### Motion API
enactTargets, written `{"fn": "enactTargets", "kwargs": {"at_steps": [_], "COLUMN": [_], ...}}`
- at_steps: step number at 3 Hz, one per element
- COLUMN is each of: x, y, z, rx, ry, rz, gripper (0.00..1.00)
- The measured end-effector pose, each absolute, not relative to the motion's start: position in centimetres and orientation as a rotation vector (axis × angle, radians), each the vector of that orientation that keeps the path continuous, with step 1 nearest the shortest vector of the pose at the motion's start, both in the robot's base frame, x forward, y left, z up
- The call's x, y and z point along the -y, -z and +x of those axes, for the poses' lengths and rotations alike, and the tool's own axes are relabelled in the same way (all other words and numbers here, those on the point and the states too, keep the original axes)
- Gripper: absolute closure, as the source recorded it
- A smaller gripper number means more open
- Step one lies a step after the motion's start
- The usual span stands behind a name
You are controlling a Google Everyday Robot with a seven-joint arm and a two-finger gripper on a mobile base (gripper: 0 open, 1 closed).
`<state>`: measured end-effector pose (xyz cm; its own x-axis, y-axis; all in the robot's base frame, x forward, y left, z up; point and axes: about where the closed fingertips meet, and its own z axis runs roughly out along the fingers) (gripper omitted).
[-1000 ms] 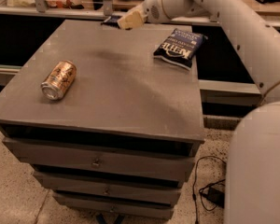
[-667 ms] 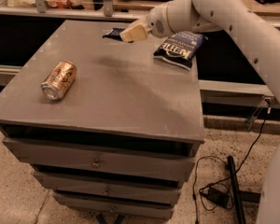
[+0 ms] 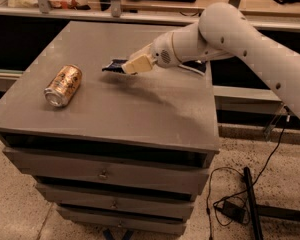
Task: Move rxbar blueberry near orange can
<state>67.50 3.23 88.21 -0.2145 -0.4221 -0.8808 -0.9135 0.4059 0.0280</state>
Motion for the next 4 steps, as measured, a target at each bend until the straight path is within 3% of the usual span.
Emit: {"fn": "enactTargets", "kwargs": {"at_steps": [4], "x": [-5.6], "y": [-84.4], "z": [59.4], "rx": [-1.84], "ry": [-0.869], "rz": [-1.342], "gripper": [1.0]}}
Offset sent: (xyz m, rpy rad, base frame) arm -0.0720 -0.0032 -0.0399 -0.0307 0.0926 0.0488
